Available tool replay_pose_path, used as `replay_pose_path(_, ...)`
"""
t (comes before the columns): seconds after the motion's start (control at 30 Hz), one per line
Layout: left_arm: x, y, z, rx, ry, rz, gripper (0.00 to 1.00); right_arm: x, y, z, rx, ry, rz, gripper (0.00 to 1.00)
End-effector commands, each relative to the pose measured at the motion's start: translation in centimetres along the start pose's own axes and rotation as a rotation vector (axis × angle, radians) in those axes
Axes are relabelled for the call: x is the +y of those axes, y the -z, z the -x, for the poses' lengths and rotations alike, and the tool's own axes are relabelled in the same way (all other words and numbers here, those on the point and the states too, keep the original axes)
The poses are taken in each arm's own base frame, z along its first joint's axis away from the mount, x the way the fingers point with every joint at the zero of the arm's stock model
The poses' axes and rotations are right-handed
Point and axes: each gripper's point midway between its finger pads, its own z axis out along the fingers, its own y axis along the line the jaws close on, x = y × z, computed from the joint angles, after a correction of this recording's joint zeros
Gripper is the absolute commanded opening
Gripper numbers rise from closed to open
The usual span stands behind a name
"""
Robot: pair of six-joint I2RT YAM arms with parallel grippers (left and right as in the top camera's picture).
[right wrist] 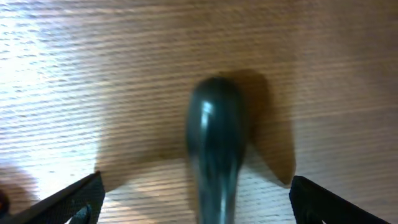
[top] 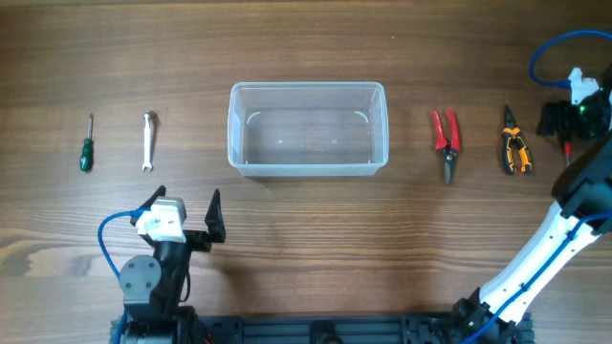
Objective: Pack container
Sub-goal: 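Lower the right gripper and close it on the screwdriver handle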
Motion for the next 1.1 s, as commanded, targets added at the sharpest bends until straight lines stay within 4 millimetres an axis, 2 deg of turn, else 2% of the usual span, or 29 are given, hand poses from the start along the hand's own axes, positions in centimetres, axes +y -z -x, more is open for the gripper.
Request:
replay_pose_path(0.0,-0.27,-0.07,-0.19,-0.001,-0.018,-0.015,1.00,-0.01,0.01,0.24,-0.008,-0.005,0.009,0.95)
replay_pose_path(0.17,-0.27,-0.07,-0.19,-0.001,-0.018,-0.015,1.00,-0.06,0.01,0.20,-0.008,-0.004,0.009,0.85)
replay_pose_path(0.3,-0.27,-0.07,-0.19,-0.001,-0.018,-0.015,1.00,-0.04,0.01,0.24,-0.009,0.002,0.009,0.83)
replay_pose_path(0.47,-0.27,-0.07,-0.19,-0.001,-0.018,-0.015,1.00,-0.04,0.01,0.23,-0.008,0.002,0.009,0.71)
replay_pose_path(0.5,-0.27,-0.07,-0.19,-0.001,-0.018,-0.015,1.00,-0.04,0.01,0.23,-0.008,0.001,0.009,0.68)
replay_pose_path(0.6,-0.27,-0.07,-0.19,-0.001,-0.018,-0.015,1.00,-0.03,0.01,0.22,-0.008,0.000,0.010,0.49)
replay_pose_path(0.77,-0.27,-0.07,-0.19,-0.001,-0.018,-0.015,1.00,0.01,0.01,0.15,-0.005,0.000,0.011,0.47)
replay_pose_path(0.87,-0.27,-0.07,-0.19,-0.001,-0.018,-0.015,1.00,0.01,0.01,0.16,-0.006,0.000,0.011,0.38)
replay_pose_path(1.07,-0.27,-0.07,-0.19,-0.001,-0.018,-0.015,1.00,0.00,0.01,0.15,-0.005,0.000,0.011,0.31)
